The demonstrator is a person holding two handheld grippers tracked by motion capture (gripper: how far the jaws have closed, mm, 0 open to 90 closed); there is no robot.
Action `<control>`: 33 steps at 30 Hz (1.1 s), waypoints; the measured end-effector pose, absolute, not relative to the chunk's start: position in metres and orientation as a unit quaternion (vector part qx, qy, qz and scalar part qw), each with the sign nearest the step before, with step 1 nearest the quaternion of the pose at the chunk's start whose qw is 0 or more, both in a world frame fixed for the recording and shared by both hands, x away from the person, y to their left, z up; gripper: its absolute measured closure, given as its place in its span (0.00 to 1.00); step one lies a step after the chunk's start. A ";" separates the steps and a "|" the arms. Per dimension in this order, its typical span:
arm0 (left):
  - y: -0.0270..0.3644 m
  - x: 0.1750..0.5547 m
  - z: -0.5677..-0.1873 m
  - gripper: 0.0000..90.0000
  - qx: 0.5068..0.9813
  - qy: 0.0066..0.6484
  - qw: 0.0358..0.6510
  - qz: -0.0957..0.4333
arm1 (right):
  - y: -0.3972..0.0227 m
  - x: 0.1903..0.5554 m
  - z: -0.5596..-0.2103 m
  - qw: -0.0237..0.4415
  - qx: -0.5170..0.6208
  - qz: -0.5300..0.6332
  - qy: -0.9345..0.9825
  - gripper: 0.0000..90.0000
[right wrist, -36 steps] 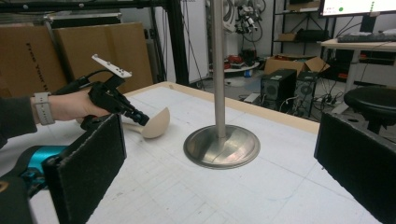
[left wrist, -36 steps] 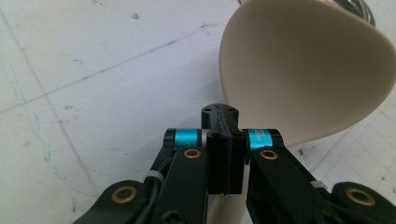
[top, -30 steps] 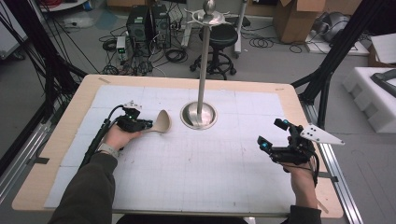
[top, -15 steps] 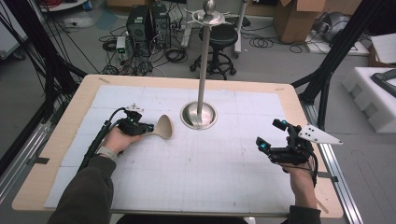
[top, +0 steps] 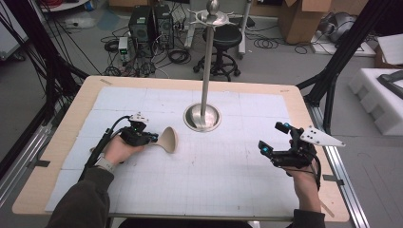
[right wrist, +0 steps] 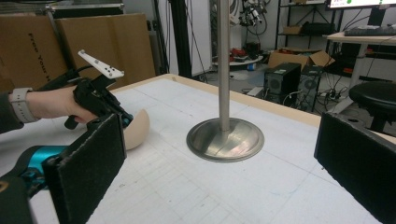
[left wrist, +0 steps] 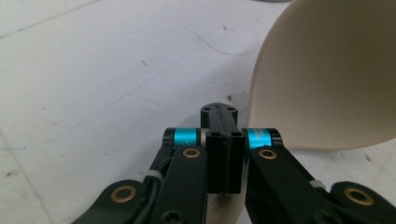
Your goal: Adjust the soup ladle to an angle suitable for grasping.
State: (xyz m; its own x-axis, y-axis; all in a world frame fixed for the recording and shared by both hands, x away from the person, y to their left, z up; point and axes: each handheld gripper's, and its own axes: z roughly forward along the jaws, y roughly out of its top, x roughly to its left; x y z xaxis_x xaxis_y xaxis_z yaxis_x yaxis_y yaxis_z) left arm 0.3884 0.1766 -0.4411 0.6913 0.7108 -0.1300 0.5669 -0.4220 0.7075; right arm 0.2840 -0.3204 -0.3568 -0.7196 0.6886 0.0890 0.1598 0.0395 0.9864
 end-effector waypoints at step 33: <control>0.189 0.303 -0.445 1.00 0.861 0.307 0.401 0.061 | -0.314 0.285 -0.361 0.206 0.306 0.614 0.698 0.01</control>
State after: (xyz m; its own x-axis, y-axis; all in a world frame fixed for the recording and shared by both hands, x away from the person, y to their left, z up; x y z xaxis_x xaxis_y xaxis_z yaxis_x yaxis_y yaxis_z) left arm 0.3031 0.1895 -0.4447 0.8042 0.5772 -0.1417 0.4798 -0.4899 0.7279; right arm 0.2850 -0.3145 -0.3610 -0.7282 0.6796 0.0883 0.1746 0.0594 0.9829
